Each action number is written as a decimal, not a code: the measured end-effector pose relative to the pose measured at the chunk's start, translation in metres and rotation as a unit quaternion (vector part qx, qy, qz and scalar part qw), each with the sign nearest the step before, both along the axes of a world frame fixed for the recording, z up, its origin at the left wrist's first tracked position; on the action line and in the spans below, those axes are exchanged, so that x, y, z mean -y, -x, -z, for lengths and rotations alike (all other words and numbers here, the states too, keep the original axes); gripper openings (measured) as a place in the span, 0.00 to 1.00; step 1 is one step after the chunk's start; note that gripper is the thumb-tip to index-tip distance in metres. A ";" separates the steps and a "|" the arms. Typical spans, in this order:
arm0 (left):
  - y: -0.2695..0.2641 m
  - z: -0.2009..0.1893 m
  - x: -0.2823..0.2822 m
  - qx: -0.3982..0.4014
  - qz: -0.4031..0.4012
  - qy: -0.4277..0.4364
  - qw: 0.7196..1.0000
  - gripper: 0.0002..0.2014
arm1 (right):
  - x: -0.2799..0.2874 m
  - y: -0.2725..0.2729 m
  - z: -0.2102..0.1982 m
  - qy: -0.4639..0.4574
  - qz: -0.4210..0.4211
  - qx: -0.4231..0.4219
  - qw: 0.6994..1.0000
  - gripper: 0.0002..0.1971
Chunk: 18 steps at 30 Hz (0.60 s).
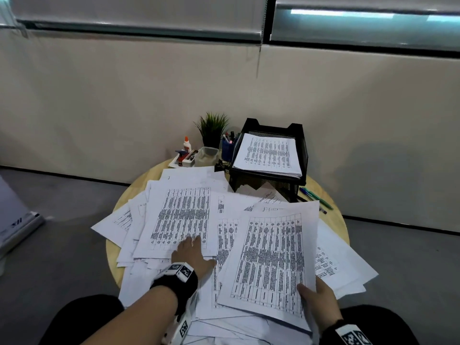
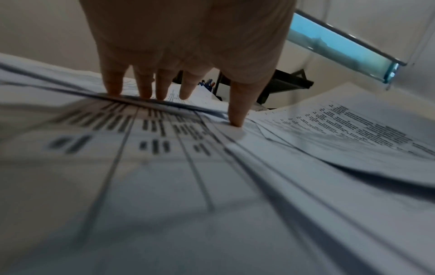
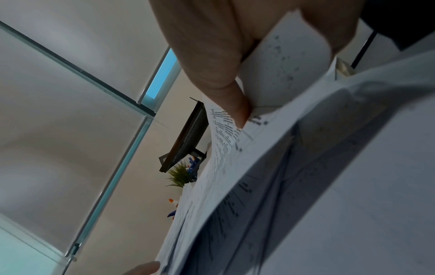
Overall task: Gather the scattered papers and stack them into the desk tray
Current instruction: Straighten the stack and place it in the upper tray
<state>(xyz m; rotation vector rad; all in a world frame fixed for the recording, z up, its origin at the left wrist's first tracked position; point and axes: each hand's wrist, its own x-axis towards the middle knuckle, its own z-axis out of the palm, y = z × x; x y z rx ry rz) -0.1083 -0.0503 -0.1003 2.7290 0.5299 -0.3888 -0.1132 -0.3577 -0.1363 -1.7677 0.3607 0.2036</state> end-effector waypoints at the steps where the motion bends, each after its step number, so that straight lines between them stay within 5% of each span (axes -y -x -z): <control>1: -0.003 0.000 0.000 -0.002 -0.002 -0.015 1.000 0.41 | -0.003 0.002 -0.008 -0.002 -0.003 0.003 1.000 0.06; 7: -0.013 -0.008 -0.013 0.012 0.011 -0.035 0.999 0.22 | -0.011 0.005 -0.035 -0.034 -0.017 -0.007 0.999 0.07; 15: 0.016 -0.037 0.023 0.036 0.014 0.241 0.970 0.28 | -0.022 -0.003 -0.033 -0.003 -0.075 -0.025 0.997 0.12; 18: 0.032 -0.053 0.050 0.018 0.035 0.275 0.961 0.27 | -0.027 0.000 -0.040 -0.002 -0.096 -0.024 0.995 0.14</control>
